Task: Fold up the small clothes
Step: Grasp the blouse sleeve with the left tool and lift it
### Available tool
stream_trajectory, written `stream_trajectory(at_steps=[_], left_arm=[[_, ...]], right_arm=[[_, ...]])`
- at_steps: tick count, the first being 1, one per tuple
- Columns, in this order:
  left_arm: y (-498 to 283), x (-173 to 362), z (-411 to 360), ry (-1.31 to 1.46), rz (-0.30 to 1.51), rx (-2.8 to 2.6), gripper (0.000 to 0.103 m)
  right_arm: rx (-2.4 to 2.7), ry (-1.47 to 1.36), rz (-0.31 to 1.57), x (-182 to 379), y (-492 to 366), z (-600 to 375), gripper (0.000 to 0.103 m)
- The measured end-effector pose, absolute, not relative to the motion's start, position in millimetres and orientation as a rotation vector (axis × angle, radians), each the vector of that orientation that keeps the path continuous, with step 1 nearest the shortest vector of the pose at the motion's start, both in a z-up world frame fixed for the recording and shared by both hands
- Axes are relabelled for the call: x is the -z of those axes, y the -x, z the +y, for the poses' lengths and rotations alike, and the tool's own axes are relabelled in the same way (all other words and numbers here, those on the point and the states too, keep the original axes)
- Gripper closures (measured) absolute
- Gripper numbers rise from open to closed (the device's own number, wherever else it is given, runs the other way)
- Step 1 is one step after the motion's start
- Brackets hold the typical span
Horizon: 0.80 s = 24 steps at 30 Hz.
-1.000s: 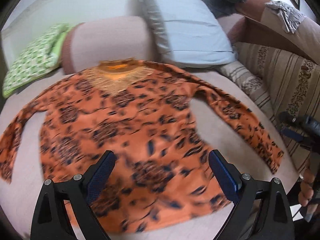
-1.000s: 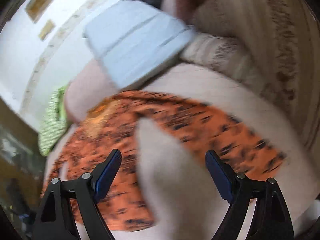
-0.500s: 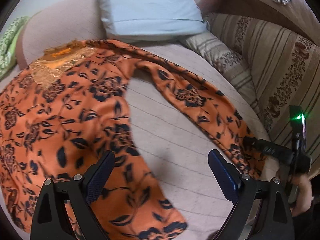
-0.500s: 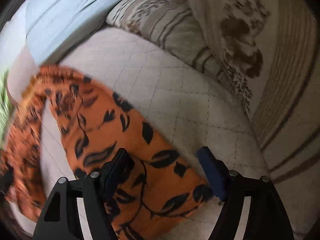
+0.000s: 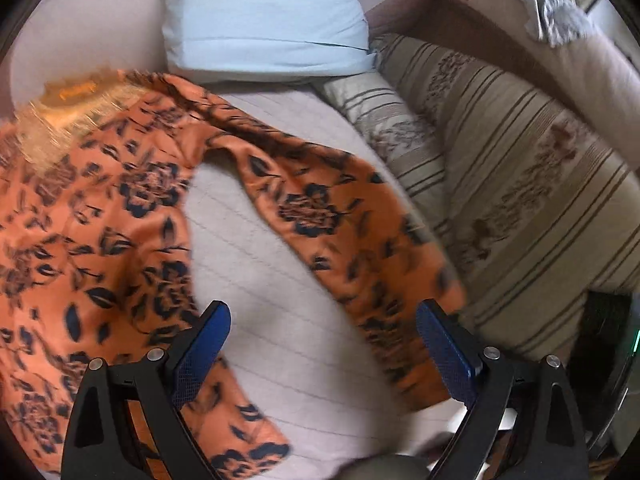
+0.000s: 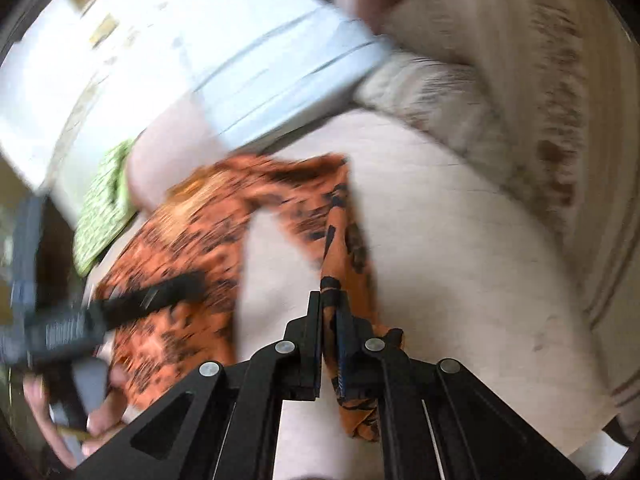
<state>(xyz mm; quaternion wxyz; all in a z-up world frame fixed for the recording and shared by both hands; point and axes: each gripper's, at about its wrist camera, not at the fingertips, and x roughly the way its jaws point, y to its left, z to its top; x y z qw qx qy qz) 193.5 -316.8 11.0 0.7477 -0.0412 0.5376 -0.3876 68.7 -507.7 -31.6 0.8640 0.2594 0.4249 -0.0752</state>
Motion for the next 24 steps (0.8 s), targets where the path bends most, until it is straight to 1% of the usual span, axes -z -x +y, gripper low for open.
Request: stream_trajectory(at_steps=[4,5,7,8,9,11,12,13,14,15,16,20,22,24], left_arm=[[-207.7,3.3,-319.8,0.102,1.274,0.881,0.009],[-210.4,12.5,-322.6,0.076,1.313,0.861,0.012],[-215.1,36.4,-324.3,0.017,1.402,0.813,0.036],[-217.5,45.9,-323.7,0.008,1.431,0.796,0.058],[-220.6,58.7,-318.9,0.019,1.472,0.78,0.077],[-225.0,71.1,-306.5,0.086,1.506,0.781,0.092],[-226.2,73.6,-299.8,0.114,1.499,0.797,0.095],[-227.6,74.7,-291.1,0.15,1.482,0.825,0.096],[-229.6,77.6,-285.5,0.176,1.474,0.84,0.097],[-231.5,77.7,-277.8,0.213,1.465,0.866,0.098],[-233.0,77.2,-272.4,0.234,1.457,0.882,0.099],[-241.8,74.5,-253.6,0.269,1.414,0.899,0.1],[-241.8,75.4,-250.1,0.269,1.412,0.905,0.1],[-227.9,72.9,-252.8,0.258,1.397,0.93,0.101]], right_arm=[[0.053,-0.509,0.93,36.6,-78.5,-459.6,0.098],[0.03,-0.491,0.944,43.4,-85.5,-444.3,0.097],[0.002,-0.473,0.974,50.5,-88.5,-426.4,0.097],[-0.011,-0.468,0.983,52.2,-88.1,-421.5,0.097],[-0.04,-0.458,1.013,57.3,-90.4,-414.1,0.093],[-0.096,-0.436,1.053,64.0,-91.9,-405.7,0.09],[-0.121,-0.448,1.071,67.0,-89.8,-405.5,0.085],[-0.128,-0.466,1.072,67.6,-87.4,-410.4,0.068],[-0.136,-0.499,1.059,65.2,-83.3,-416.6,0.048],[-0.149,-0.531,1.034,60.6,-78.8,-426.8,0.042],[-0.15,-0.543,1.02,57.9,-77.3,-433.2,0.041],[-0.063,-0.64,0.975,54.9,-99.0,-477.0,0.041],[-0.06,-0.72,0.968,59.8,-131.6,-496.8,0.041],[-0.035,-0.727,0.999,66.2,-169.7,-505.1,0.041]])
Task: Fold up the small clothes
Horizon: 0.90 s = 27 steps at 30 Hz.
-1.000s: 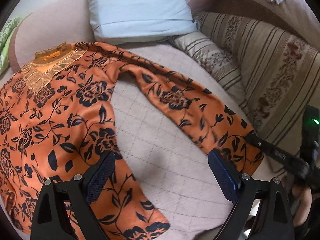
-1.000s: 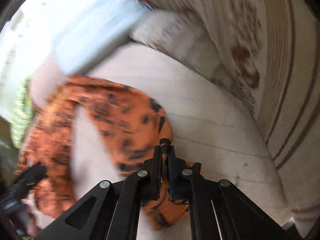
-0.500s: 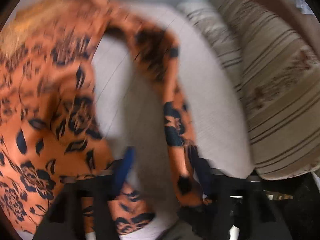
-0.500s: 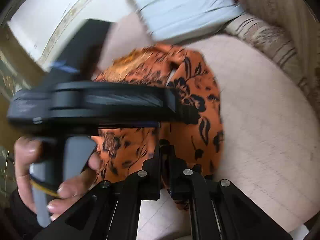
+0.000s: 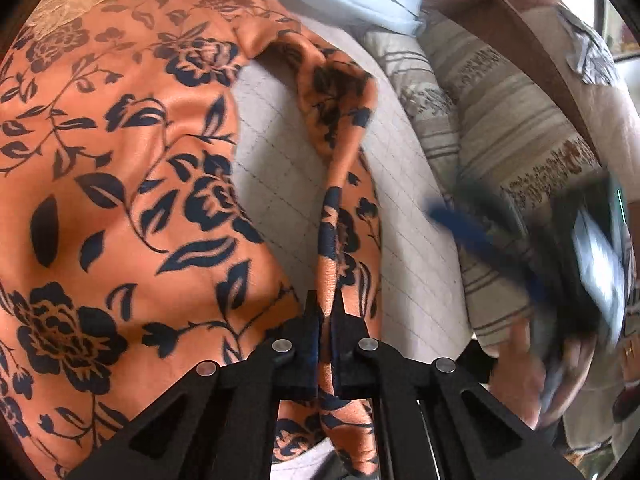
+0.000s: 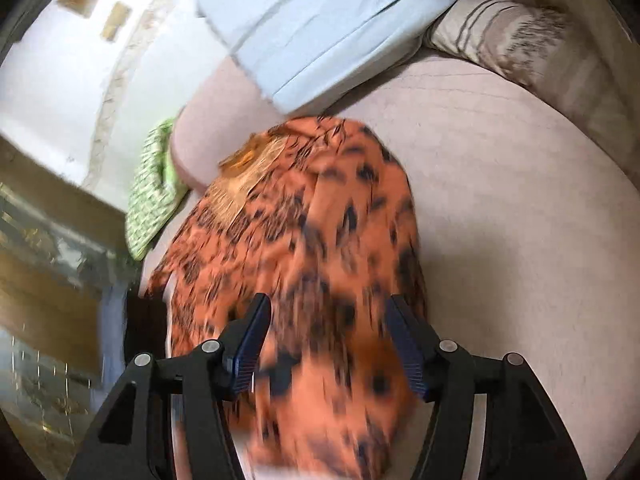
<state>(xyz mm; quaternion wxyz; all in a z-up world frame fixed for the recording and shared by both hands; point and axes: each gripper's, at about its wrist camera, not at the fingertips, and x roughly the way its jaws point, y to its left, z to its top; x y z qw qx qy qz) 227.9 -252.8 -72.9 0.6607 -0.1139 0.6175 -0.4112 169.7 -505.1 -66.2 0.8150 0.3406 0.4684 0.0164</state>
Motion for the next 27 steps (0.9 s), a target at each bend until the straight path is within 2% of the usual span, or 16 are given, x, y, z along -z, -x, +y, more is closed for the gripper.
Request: stream_trajectory(at_steps=[3,4,5,6,10,15,17,22,24,26,27], left_arm=[[-221.4,66.6,-252.7,0.275,1.361,0.985,0.101],[-219.9,61.7,-252.7,0.276,1.347,0.994,0.101],[-218.9,58.4,-252.4,0.272,1.342,0.996,0.102],[-218.9,54.2,-251.1,0.277,1.339,1.006,0.102],[-226.1,19.8,-235.2,0.319,1.301,1.081,0.102],[-240.2,-32.9,-159.8,0.367,1.183,1.111,0.102],[-248.4,-36.5,-120.6,0.394,1.177,1.083,0.102],[-275.4,3.5,-34.1,0.408,1.236,0.924,0.102],[-287.9,32.1,-9.6,0.423,1.269,0.839,0.101],[-298.9,65.2,2.5,0.363,1.326,0.737,0.101],[-302.6,76.2,7.6,0.333,1.346,0.688,0.097]], right_arm=[[0.002,-0.648,1.083,85.9,-235.6,-492.7,0.044],[0.03,-0.6,1.131,93.6,-248.5,-486.8,0.059],[0.061,-0.563,1.173,99.3,-254.9,-482.9,0.1],[0.085,-0.539,1.199,103.9,-262.0,-482.4,0.097],[0.046,-0.594,1.097,66.0,-254.3,-486.3,0.097],[-0.114,-0.557,1.062,7.4,-285.4,-440.7,0.098],[-0.176,-0.514,1.082,-3.2,-307.4,-406.1,0.097],[-0.284,-0.423,1.188,20.1,-359.4,-300.7,0.097],[-0.307,-0.407,1.247,57.5,-379.0,-266.9,0.089],[-0.325,-0.418,1.292,86.1,-390.1,-250.0,0.076],[-0.328,-0.451,1.32,96.5,-390.5,-249.9,0.074]])
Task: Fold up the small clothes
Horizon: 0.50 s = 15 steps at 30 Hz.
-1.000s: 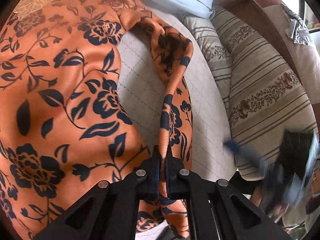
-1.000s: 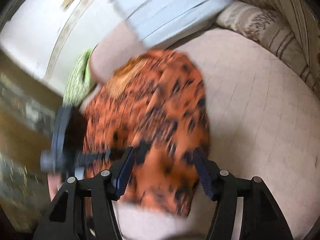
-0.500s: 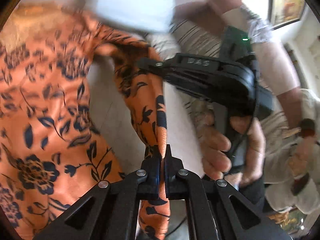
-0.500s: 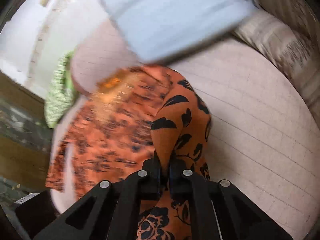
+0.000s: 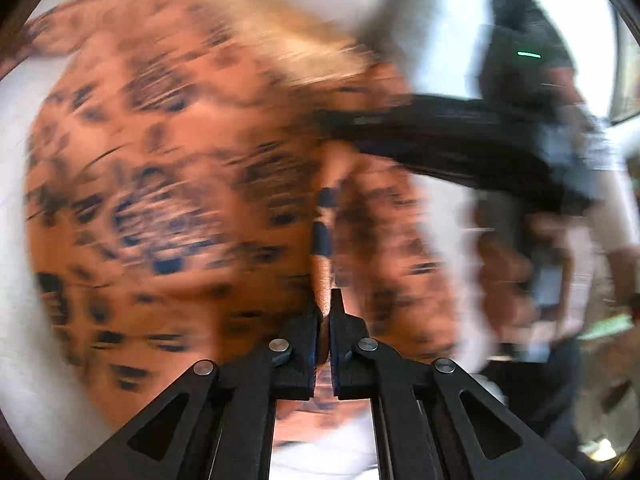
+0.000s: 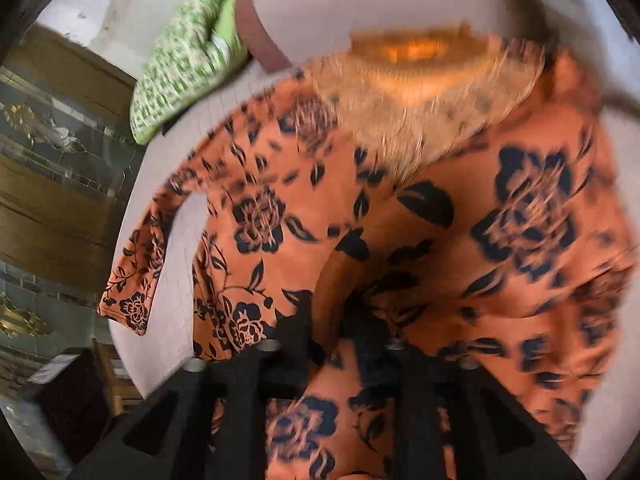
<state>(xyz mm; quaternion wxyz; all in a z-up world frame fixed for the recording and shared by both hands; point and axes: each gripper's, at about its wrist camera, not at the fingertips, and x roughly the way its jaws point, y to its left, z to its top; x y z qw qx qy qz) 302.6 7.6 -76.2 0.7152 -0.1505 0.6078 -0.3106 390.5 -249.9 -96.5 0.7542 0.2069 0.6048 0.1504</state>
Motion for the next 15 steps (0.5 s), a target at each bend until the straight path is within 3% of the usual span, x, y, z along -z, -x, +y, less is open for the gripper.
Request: stream_trajectory(at_steps=[1,3,4,6,14,15], left_arm=[[-304.1,81.8,7.3,0.315,1.353,0.663,0.094],[-308.2,86.6,4.4,0.258,1.354,0.619,0.075],[-310.8,86.0,2.1,0.25,1.346,0.604,0.073],[-311.8,85.6,-4.9,0.251,1.338,0.605,0.068],[-318.8,102.7,-8.1,0.299,1.387,0.587,0.066],[-320.9,106.7,-8.1,0.314,1.39,0.575,0.073]], right_arm=[[-0.326,-0.474,1.324,97.7,-388.1,-252.7,0.073],[-0.312,-0.504,1.254,85.2,-380.8,-271.3,0.066],[-0.289,-0.515,1.214,76.8,-378.4,-283.7,0.056],[-0.207,-0.525,1.131,62.4,-372.3,-313.8,0.052],[0.027,-0.618,1.136,97.5,-370.2,-397.0,0.056],[0.055,-0.645,1.152,106.2,-369.7,-402.5,0.058]])
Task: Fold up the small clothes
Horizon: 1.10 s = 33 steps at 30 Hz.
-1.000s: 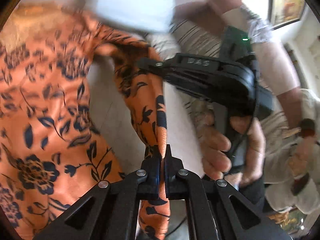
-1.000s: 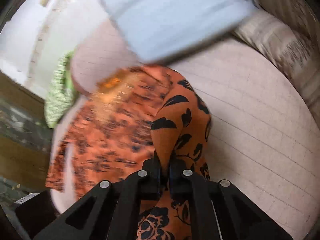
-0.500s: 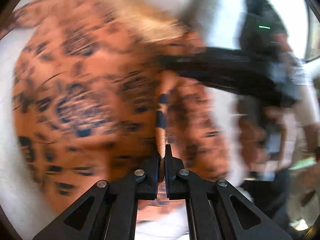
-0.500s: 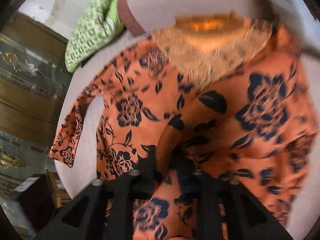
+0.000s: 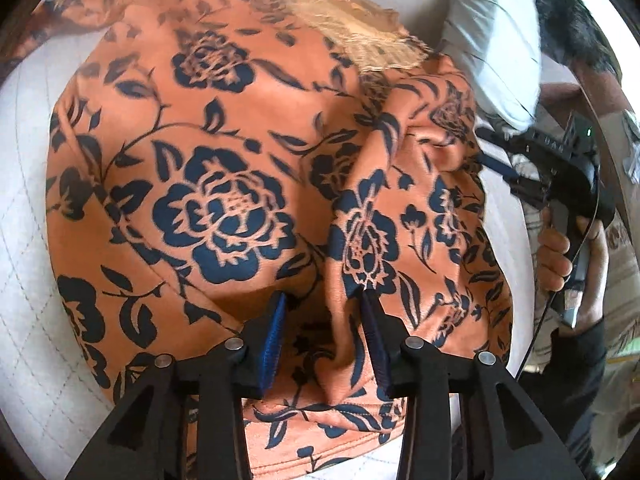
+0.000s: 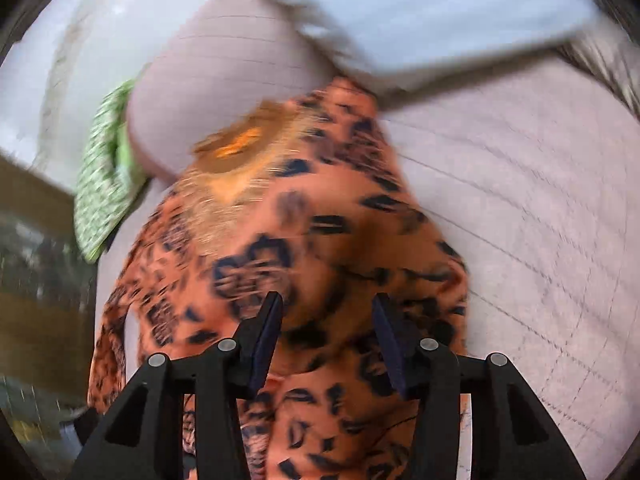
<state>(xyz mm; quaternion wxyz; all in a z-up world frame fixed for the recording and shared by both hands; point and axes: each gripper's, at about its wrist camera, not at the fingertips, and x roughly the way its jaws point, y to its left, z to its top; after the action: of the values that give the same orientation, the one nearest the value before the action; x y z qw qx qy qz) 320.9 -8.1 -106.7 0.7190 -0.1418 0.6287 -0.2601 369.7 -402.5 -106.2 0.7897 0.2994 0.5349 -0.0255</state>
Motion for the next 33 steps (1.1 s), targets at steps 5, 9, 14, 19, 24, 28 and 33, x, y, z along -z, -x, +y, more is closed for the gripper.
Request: stream_trajectory(at_steps=[5,9,14,19,24,28,33], left_arm=[[-318.0,97.3,2.1,0.384,1.372,0.592,0.096],[-315.9,97.8,1.8,0.382,1.368,0.593,0.094],[-313.4,107.5,-1.0,0.356,1.424,0.583,0.073],[-310.0,92.5,0.4,0.451,1.42,0.712,0.099],[-318.9,87.2,18.0,0.427,1.375,0.614,0.091],[-321.0,107.4,9.0,0.388,1.464,0.605,0.078],[-311.2,94.4,8.4,0.316,1.434,0.597,0.068]], right_arm=[[0.101,-0.667,1.136,113.4,-352.9,-405.1,0.065],[0.106,-0.689,1.146,124.6,-352.7,-406.0,0.064],[0.109,-0.819,1.128,147.6,-363.9,-423.1,0.072],[0.075,-0.794,1.066,117.2,-353.5,-423.4,0.097],[0.137,-0.697,1.055,97.0,-353.4,-427.4,0.091],[0.083,-0.734,1.051,95.2,-338.4,-413.1,0.068],[-0.119,-0.789,0.986,68.4,-254.5,-347.6,0.047]])
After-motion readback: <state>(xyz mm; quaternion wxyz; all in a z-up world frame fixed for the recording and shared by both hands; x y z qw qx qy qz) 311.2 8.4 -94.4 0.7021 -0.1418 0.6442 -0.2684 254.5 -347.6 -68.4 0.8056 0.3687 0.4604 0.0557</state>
